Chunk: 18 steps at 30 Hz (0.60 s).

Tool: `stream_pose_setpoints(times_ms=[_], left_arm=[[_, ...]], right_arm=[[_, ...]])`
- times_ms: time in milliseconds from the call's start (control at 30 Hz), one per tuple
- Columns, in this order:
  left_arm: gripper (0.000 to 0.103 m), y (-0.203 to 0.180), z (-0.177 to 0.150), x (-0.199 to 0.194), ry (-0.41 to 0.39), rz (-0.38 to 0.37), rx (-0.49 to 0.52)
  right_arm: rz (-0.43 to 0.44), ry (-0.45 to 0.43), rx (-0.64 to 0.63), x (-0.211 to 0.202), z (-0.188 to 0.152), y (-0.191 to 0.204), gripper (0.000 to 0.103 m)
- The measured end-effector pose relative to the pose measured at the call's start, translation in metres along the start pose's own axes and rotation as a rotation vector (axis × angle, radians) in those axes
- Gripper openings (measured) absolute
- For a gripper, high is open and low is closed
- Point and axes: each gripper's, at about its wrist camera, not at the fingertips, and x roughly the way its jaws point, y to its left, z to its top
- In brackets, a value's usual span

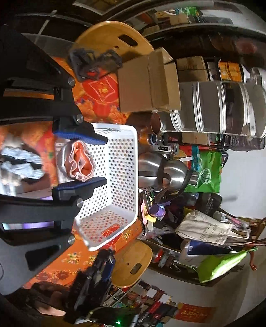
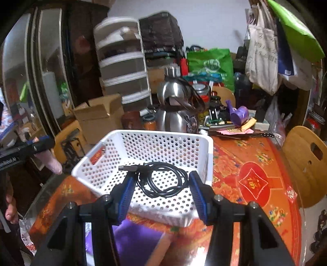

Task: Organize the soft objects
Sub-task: 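Lift the towel and cable with both grippers and carry them over the white basket, then open the left gripper to drop the towel while the right gripper drops the cable into the basket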

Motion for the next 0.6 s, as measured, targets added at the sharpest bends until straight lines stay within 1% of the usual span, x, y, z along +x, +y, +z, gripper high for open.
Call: stream_pose_setpoints(times_ms=[100, 167, 200, 233, 367, 467, 500, 533, 567, 600], left_arm=[[0.030, -0.010, 0.031, 0.033, 0.036, 0.012, 0.012], [0.030, -0.016, 0.046, 0.056, 0.064, 0.016, 0.010], [0.030, -0.016, 0.048, 0.065, 0.076, 0.023, 0.006], [0.030, -0.018, 0.053, 0.080, 0.097, 0.038, 0.007], [0.030, -0.019, 0.051, 0.124, 0.157, 0.059, -0.002], [0.031, -0.018, 0.041, 0.144, 0.176, 0.057, -0.007], [0.035, -0.018, 0.038, 0.149, 0.179, 0.055, -0.010], [0.053, -0.018, 0.037, 0.153, 0.179, 0.058, -0.010], [0.065, -0.018, 0.036, 0.156, 0.178, 0.061, -0.005], [0.087, -0.016, 0.034, 0.156, 0.177, 0.061, -0.005]], right_arm=[[-0.035, 0.027, -0.008, 0.026, 0.011, -0.001, 0.053], [-0.034, 0.054, 0.004, 0.041, 0.014, -0.004, 0.053], [-0.027, 0.063, 0.009, 0.047, 0.015, -0.005, 0.053], [-0.036, 0.066, 0.006, 0.053, 0.016, -0.005, 0.053], [-0.060, 0.081, -0.027, 0.067, 0.012, 0.000, 0.053], [-0.049, 0.077, -0.018, 0.071, 0.007, -0.003, 0.053], [-0.056, 0.077, -0.019, 0.072, 0.006, -0.003, 0.054], [-0.052, 0.081, -0.018, 0.073, 0.005, -0.004, 0.058], [-0.037, 0.076, -0.010, 0.073, 0.005, -0.006, 0.064], [-0.034, 0.066, -0.001, 0.072, 0.004, -0.008, 0.078]])
